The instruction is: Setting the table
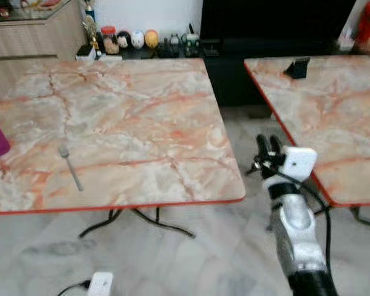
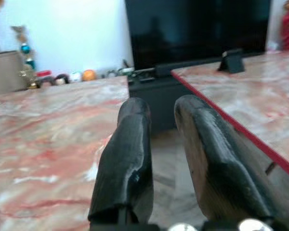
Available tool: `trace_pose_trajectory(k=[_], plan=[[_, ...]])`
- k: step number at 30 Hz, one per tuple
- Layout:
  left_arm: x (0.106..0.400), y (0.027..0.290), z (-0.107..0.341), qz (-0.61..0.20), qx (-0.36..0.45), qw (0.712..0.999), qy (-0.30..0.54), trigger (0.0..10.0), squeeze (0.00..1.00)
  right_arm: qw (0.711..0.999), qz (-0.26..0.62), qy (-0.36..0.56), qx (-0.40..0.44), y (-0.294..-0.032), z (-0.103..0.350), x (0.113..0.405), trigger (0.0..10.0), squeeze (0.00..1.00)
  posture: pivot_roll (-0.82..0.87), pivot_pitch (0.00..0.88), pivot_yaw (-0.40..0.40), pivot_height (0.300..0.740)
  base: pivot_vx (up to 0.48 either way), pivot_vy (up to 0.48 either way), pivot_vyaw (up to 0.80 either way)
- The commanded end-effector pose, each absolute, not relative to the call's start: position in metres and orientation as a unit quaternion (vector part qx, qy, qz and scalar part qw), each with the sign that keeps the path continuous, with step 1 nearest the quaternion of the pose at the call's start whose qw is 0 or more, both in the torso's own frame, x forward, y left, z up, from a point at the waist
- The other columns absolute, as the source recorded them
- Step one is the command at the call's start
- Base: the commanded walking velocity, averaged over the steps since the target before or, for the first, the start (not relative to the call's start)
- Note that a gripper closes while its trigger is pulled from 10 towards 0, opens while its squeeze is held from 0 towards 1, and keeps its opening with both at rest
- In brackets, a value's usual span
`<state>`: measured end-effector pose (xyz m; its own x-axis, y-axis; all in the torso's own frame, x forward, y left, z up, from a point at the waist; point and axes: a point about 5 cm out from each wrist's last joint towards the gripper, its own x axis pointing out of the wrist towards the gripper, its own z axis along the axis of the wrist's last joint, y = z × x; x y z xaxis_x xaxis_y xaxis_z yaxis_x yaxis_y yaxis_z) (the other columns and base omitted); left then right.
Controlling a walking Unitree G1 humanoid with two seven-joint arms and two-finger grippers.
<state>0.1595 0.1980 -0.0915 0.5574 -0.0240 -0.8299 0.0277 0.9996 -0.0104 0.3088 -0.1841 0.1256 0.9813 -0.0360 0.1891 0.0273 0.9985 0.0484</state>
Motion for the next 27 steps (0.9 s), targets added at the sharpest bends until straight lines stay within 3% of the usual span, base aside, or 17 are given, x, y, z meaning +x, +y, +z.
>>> trace_pose_trajectory(k=[1, 27], plan=[[0.1582, 0.2039, -0.0912, -0.01, 0.009, 0.881, 0.473, 10.0, 0.0, 0.994, -0.005, -0.109, 0.026, -0.1769, 0.1337, 0.3123, 10.0, 0.0, 0.01, 0.0, -0.011, 0.736, 0.0, 0.36, 0.0], [0.1575, 0.2037, -0.0914, -0.012, 0.009, 0.881, 0.473, 10.0, 0.0, 0.994, -0.004, -0.109, 0.025, -0.1769, 0.1339, 0.3136, 10.0, 0.0, 0.01, 0.0, -0.011, 0.736, 0.0, 0.363, 0.0]])
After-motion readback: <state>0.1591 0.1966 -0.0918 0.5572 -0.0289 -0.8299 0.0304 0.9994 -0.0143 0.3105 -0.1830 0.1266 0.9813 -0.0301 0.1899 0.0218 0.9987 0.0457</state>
